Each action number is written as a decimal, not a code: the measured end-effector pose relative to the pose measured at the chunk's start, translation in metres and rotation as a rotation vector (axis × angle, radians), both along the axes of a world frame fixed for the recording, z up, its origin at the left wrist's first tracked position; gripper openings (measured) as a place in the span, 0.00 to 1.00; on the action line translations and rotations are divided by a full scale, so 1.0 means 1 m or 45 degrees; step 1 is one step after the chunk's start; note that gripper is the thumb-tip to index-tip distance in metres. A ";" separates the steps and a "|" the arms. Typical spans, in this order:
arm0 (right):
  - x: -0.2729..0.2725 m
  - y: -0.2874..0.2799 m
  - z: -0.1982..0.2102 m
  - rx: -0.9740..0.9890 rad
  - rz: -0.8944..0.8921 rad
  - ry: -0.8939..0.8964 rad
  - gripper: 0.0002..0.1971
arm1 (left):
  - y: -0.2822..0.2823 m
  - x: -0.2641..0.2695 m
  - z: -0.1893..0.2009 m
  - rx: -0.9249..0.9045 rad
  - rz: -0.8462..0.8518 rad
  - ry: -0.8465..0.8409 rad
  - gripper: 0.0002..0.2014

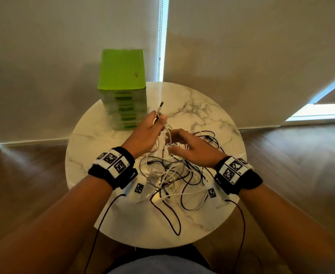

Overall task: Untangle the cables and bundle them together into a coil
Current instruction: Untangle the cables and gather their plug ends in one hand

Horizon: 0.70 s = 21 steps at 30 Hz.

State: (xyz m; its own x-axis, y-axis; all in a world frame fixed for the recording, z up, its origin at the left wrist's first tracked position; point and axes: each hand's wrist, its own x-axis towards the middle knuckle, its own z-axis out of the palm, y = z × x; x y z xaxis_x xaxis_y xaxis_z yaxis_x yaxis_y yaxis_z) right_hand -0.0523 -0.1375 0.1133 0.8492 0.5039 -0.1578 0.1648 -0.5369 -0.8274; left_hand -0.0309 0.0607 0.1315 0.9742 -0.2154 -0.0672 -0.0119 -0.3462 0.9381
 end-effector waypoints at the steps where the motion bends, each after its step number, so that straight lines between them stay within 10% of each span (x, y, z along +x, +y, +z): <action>1: -0.009 -0.002 0.006 0.014 -0.034 -0.047 0.18 | -0.013 -0.001 0.003 -0.012 -0.075 -0.018 0.18; 9: -0.049 -0.091 0.012 -0.077 -0.701 -0.347 0.14 | -0.068 -0.009 0.017 -0.069 -0.393 -0.168 0.15; 21: -0.164 -0.173 -0.120 -0.673 -0.643 0.078 0.28 | -0.126 -0.042 -0.025 -0.254 -0.556 0.089 0.14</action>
State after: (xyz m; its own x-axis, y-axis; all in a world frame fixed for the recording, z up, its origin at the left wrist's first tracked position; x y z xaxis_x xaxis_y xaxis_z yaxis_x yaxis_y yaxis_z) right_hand -0.2162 -0.3107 -0.0062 0.9397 -0.1030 -0.3262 -0.2464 -0.8652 -0.4366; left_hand -0.0725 -0.0655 0.1066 0.7843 -0.6188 -0.0450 -0.0506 -0.1360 0.9894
